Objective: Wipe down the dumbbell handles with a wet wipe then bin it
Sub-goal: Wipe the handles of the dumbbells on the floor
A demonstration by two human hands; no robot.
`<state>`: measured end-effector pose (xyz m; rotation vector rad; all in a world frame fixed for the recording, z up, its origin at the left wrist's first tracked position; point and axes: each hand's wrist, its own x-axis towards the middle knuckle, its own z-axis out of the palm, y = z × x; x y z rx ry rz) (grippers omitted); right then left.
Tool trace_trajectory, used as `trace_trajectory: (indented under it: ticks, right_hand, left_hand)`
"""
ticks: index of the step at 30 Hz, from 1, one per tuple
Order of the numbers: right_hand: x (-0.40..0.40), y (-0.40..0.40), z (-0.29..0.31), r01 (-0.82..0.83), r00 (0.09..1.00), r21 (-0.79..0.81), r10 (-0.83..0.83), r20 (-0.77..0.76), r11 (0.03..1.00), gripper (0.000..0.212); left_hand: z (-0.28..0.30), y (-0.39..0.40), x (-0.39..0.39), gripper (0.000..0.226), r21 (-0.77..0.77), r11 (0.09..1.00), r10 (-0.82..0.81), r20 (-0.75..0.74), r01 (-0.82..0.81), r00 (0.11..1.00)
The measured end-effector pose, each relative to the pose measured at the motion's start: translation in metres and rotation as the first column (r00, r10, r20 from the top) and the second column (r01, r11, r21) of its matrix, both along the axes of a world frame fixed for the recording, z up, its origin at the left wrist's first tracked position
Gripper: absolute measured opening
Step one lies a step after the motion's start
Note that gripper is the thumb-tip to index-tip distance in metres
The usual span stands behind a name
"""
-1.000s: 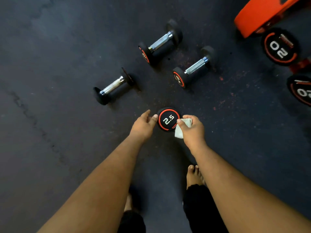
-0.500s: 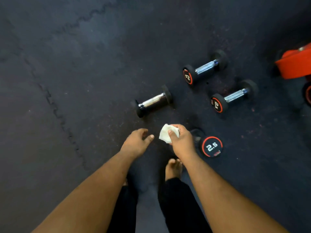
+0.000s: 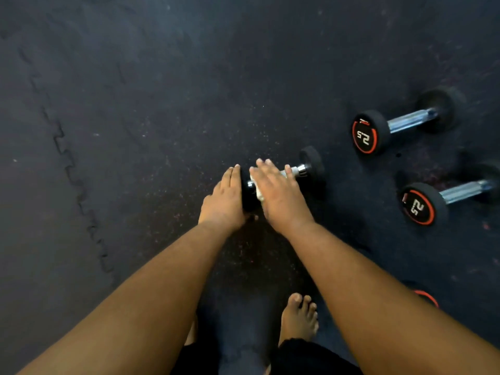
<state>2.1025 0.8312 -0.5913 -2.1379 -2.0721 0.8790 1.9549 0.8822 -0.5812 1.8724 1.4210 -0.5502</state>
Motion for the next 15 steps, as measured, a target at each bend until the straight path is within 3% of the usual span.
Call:
trace_trajectory:
  ticks: [2,4,10,13,15]
  right_hand:
    - [-0.004,-0.009,-0.018,-0.178,0.957,-0.094,0.194,0.214,0.98,0.072]
    - [-0.009,-0.01,-0.029,-0.217,0.919,-0.106,0.239,0.314,0.97,0.065]
    - [-0.015,0.038,-0.033,-0.184,0.93,-0.059,0.193,0.312,0.981,0.031]
    - [-0.016,0.003,-0.033,-0.148,0.921,-0.058,0.159,0.357,0.987,0.061]
    - [-0.021,-0.017,-0.032,-0.132,0.909,-0.093,0.158,0.387,0.987,0.068]
  left_hand:
    - [-0.013,0.001,0.006,0.114,0.054,0.998,0.041,0.017,-0.042,0.999]
    - [-0.018,0.007,0.011,0.111,0.085,0.994,0.075,0.006,-0.075,0.997]
    - [-0.015,0.022,0.012,0.113,0.087,0.996,-0.001,-0.07,0.007,0.998]
    - [-0.015,0.023,0.013,0.112,0.097,0.995,0.0,-0.06,0.006,0.998]
    - [-0.017,0.023,0.012,0.113,0.101,0.995,-0.007,-0.049,0.012,0.999]
